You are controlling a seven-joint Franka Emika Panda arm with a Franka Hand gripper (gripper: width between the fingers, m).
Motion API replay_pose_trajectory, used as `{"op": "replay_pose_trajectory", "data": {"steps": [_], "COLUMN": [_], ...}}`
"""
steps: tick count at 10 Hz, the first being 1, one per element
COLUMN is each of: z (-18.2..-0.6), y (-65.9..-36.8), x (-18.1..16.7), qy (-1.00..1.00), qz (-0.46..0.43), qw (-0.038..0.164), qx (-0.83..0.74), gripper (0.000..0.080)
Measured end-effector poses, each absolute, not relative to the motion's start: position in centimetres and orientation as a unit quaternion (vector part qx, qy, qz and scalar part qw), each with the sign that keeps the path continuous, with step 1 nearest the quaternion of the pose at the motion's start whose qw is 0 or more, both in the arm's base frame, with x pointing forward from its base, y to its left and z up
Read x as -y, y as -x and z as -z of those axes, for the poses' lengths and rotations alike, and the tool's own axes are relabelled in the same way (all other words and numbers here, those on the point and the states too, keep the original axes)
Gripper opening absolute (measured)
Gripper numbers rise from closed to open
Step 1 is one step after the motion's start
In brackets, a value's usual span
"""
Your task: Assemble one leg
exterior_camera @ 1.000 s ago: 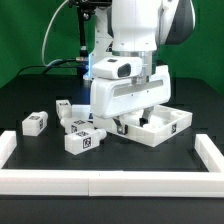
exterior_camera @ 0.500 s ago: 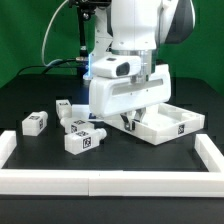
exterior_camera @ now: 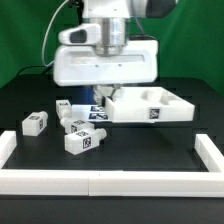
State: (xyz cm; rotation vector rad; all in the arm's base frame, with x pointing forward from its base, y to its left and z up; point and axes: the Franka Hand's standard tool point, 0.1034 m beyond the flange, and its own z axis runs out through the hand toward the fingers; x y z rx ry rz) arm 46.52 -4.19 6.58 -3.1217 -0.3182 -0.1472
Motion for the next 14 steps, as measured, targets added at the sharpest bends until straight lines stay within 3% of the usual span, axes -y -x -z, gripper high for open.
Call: {"op": "replay_pose_trajectory", "data": {"steps": [5, 8, 14], "z": [-6.0, -6.8, -6.2], "y": [-46.3, -48.7, -49.2], "x": [3.5, 2.4, 1.7], "qy": [0.994, 0.997, 0.997], "qz": [0.040, -0.019, -0.028], "qw": [0.002, 0.027, 0.028], "qx": [0.104, -0.065, -0.069], "gripper": [0.0055, 0.0055, 0.0055]}}
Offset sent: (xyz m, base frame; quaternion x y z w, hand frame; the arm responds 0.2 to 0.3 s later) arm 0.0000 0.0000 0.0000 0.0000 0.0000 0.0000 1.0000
